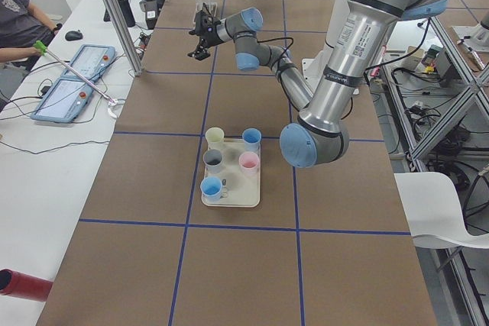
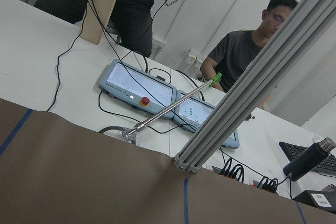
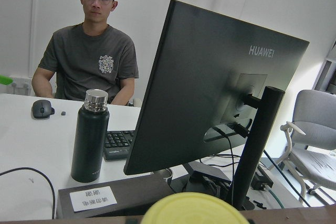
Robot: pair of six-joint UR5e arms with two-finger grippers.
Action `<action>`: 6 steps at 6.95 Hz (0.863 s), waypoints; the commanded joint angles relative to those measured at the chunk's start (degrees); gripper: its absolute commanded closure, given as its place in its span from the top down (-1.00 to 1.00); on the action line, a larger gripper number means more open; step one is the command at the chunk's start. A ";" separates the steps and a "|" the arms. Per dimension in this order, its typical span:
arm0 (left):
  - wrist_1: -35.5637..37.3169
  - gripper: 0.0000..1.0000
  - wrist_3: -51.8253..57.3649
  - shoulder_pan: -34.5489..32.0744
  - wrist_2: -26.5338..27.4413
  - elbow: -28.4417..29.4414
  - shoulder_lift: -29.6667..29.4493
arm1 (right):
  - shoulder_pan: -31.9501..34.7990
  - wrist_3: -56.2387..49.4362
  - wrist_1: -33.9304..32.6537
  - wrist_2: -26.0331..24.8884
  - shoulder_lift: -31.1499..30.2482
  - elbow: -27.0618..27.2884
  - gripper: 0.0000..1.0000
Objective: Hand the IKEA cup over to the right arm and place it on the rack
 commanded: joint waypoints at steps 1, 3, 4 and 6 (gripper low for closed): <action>0.00 1.00 0.00 0.00 -0.13 0.00 -0.08 | -0.10 0.00 0.06 0.00 -0.42 -0.06 0.60; 0.00 1.00 0.00 0.00 -0.13 0.00 -0.08 | -0.27 0.00 0.06 0.00 -0.50 -0.06 0.79; 0.00 1.00 0.00 0.00 -0.13 0.00 -0.08 | -0.27 0.00 0.06 0.00 -0.51 -0.06 0.96; 0.00 1.00 0.00 0.00 -0.13 0.00 -0.08 | -0.19 -0.17 1.29 0.17 -0.59 0.12 0.97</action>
